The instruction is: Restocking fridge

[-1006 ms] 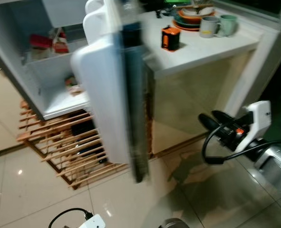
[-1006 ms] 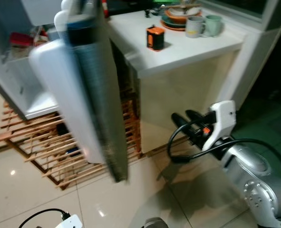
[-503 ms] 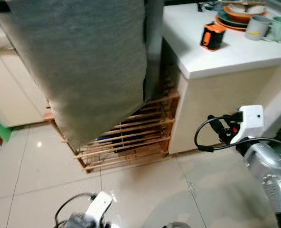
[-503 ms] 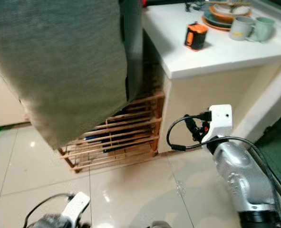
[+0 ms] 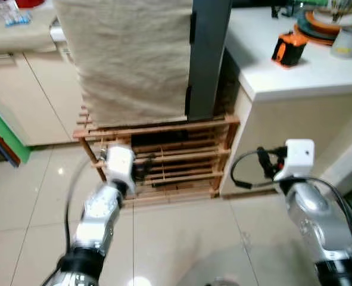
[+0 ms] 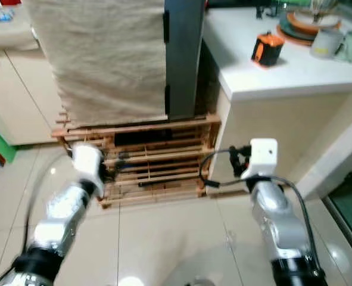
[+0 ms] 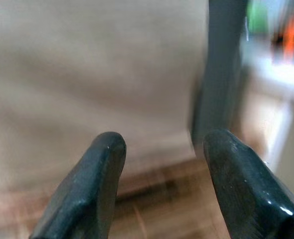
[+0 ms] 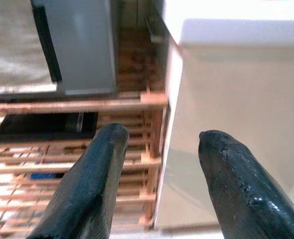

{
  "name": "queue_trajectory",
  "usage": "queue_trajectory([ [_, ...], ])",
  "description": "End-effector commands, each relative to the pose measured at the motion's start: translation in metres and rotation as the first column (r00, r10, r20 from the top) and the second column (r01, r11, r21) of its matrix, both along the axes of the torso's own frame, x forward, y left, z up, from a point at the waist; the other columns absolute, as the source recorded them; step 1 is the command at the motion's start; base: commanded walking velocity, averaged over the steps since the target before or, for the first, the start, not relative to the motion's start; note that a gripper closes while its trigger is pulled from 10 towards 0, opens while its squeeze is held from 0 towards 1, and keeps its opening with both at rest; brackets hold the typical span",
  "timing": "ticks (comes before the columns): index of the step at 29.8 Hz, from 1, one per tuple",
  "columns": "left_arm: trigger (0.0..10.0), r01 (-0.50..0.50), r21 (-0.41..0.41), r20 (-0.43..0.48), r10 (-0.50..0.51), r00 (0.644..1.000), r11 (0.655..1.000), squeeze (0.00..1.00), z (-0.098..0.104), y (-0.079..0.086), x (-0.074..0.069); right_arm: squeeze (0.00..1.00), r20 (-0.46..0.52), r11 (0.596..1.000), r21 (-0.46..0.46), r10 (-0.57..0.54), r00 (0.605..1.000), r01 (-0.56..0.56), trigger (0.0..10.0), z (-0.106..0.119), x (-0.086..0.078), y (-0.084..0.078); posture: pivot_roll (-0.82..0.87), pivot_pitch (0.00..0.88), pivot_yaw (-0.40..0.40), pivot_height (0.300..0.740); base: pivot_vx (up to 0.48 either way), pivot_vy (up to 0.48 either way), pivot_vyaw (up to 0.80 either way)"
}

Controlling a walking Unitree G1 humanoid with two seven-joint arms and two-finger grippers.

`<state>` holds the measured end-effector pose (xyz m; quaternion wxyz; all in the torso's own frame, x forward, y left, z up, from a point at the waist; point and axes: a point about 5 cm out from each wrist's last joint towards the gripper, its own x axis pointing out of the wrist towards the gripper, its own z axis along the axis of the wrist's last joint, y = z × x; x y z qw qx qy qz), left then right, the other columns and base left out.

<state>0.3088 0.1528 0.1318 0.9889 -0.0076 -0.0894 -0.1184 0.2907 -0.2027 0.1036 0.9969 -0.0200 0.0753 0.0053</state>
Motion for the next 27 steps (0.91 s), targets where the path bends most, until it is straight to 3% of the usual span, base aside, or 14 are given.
queue_trajectory([
  [1,10.0,-0.096,-0.036,-0.056,0.094,0.994,0.995,0.00,-0.010,0.009,-0.004,0.00,0.014,0.999,-0.020,-0.051,0.999,0.051,10.0,-0.005,-0.001,0.000,-0.08,0.000,0.000,0.740,0.000,0.000,0.00],
  [2,10.0,-0.144,-0.034,-0.074,0.142,0.987,0.989,0.83,-0.014,0.014,-0.003,1.00,0.041,0.995,0.014,-0.099,0.994,0.098,10.0,-0.006,-0.004,-0.001,-0.07,0.000,-0.002,0.740,0.000,0.000,0.00],
  [3,10.0,-0.144,-0.034,-0.074,0.142,0.987,0.989,0.83,-0.014,0.014,-0.003,1.00,0.041,0.995,0.014,-0.099,0.994,0.098,10.0,-0.006,-0.004,-0.001,-0.07,0.000,-0.002,0.740,0.000,0.000,0.00],
  [4,10.0,-0.163,-0.026,-0.091,0.160,0.983,0.986,1.00,-0.016,0.016,-0.005,1.00,0.061,0.992,0.039,-0.124,0.990,0.122,10.0,-0.006,-0.006,-0.002,-0.07,0.000,-0.002,0.740,0.000,0.000,0.00],
  [6,10.0,-0.165,-0.021,-0.082,0.162,0.983,0.986,1.00,-0.007,0.017,-0.006,1.00,0.061,0.987,0.045,-0.157,0.986,0.154,10.0,-0.007,-0.007,-0.002,-0.07,0.000,-0.003,0.740,0.000,0.000,0.00],
  [9,10.0,-0.173,0.058,-0.079,0.178,0.981,0.983,1.00,0.003,0.018,-0.005,1.00,0.130,0.990,-0.027,-0.136,0.982,0.141,10.0,0.001,-0.004,0.001,-0.10,0.000,0.008,0.740,0.000,0.000,0.00],
  [22,10.0,-0.193,0.043,-0.088,0.196,0.977,0.980,1.00,0.015,0.011,0.017,1.00,0.209,0.986,-0.009,-0.163,0.964,0.168,10.0,0.012,0.008,-0.007,-0.12,0.000,0.013,0.740,0.000,0.000,0.00],
  [27,10.0,-0.173,0.027,-0.117,0.175,0.977,0.984,1.00,0.012,0.005,0.023,1.00,0.205,0.980,-0.042,-0.182,0.962,0.194,10.0,0.013,0.010,-0.014,-0.14,0.000,0.012,0.740,0.000,0.480,-0.28],
])
